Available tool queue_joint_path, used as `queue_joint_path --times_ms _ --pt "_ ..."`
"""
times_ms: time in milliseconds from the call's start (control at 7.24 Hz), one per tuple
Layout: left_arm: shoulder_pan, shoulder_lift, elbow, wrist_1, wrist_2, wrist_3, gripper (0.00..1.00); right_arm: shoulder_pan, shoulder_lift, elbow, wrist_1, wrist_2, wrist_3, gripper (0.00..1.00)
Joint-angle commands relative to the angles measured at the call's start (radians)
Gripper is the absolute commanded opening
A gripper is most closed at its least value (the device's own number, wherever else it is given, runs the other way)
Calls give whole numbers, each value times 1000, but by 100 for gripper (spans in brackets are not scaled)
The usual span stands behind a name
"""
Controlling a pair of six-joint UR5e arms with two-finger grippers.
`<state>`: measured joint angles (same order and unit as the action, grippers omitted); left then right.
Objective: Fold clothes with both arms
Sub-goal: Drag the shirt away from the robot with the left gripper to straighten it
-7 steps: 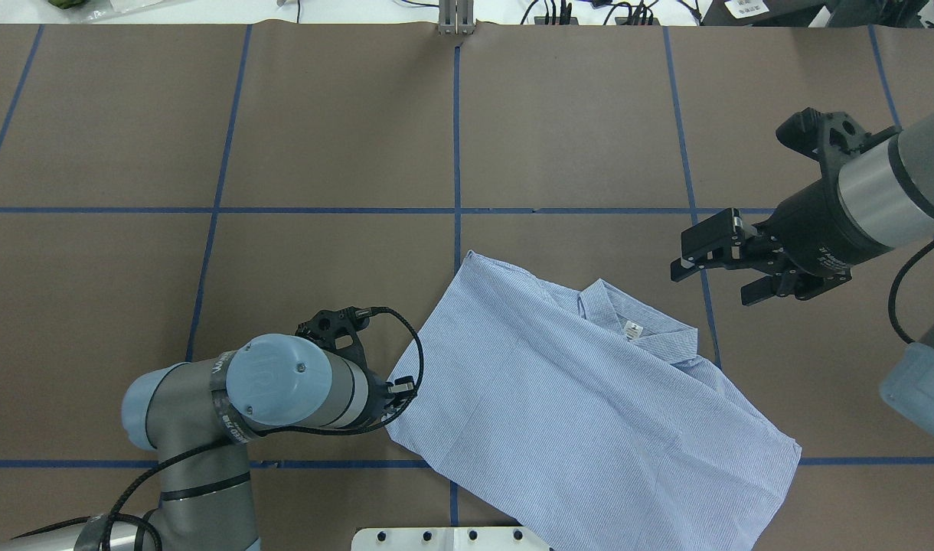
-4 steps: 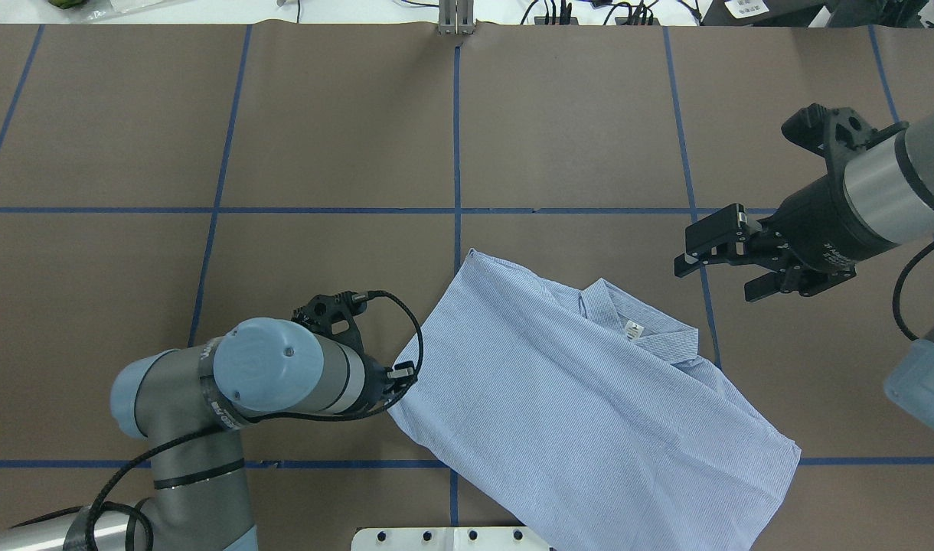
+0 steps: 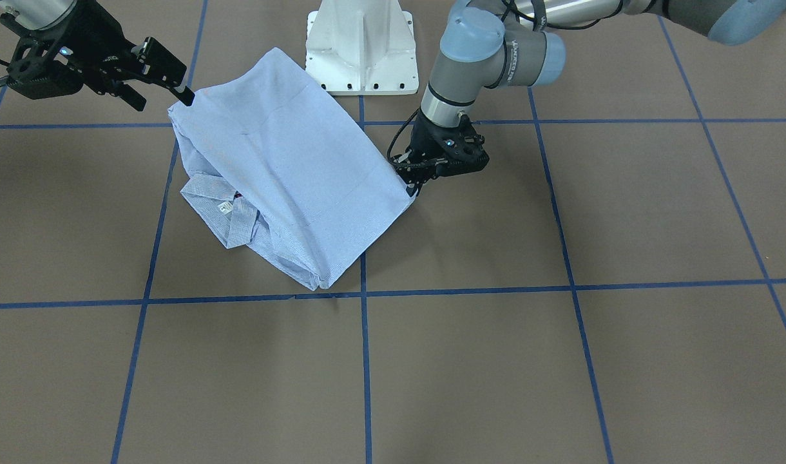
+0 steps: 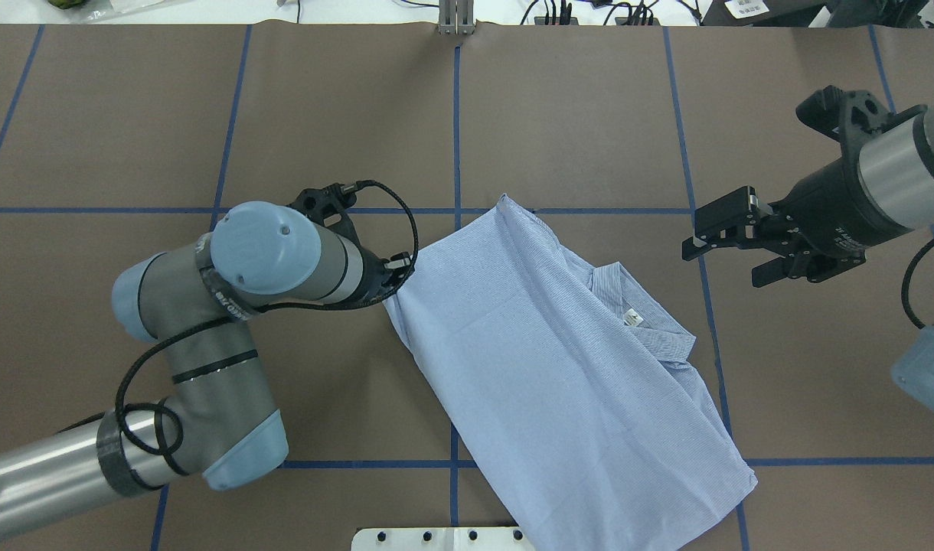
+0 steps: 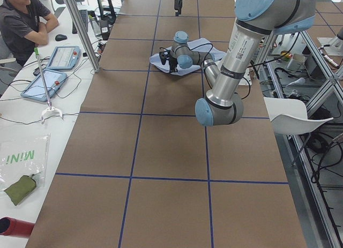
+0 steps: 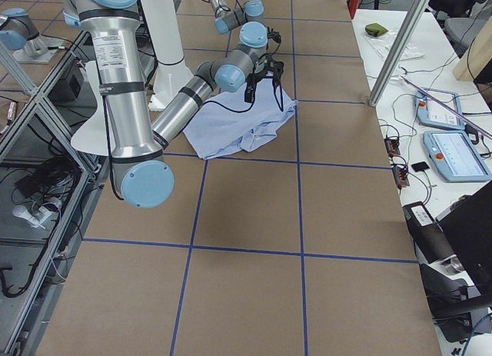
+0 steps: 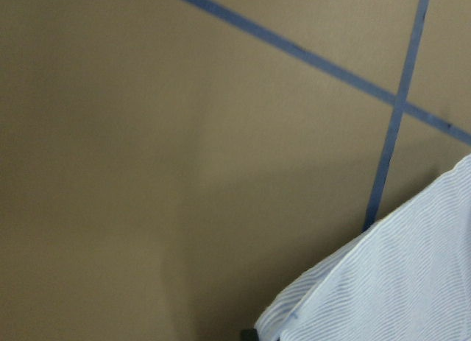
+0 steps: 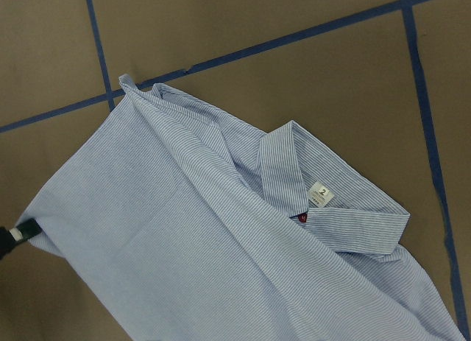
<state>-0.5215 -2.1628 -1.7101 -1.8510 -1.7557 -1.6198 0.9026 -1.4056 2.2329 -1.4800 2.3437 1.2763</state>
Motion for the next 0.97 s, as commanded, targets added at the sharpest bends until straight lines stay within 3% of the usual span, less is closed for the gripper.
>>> queue_joint_path --times_ms 0,138,552,829 --pt "-98 -84 123 -16 4 79 0 10 2 -3 1 -27 0 100" --pt "-132 -98 191 -72 7 122 0 12 2 -4 3 -33 0 100" --pt "-187 -233 577 -440 82 153 0 12 4 -3 3 -57 0 100" --pt "-186 -305 693 -569 113 149 0 16 -1 4 4 -55 0 100"
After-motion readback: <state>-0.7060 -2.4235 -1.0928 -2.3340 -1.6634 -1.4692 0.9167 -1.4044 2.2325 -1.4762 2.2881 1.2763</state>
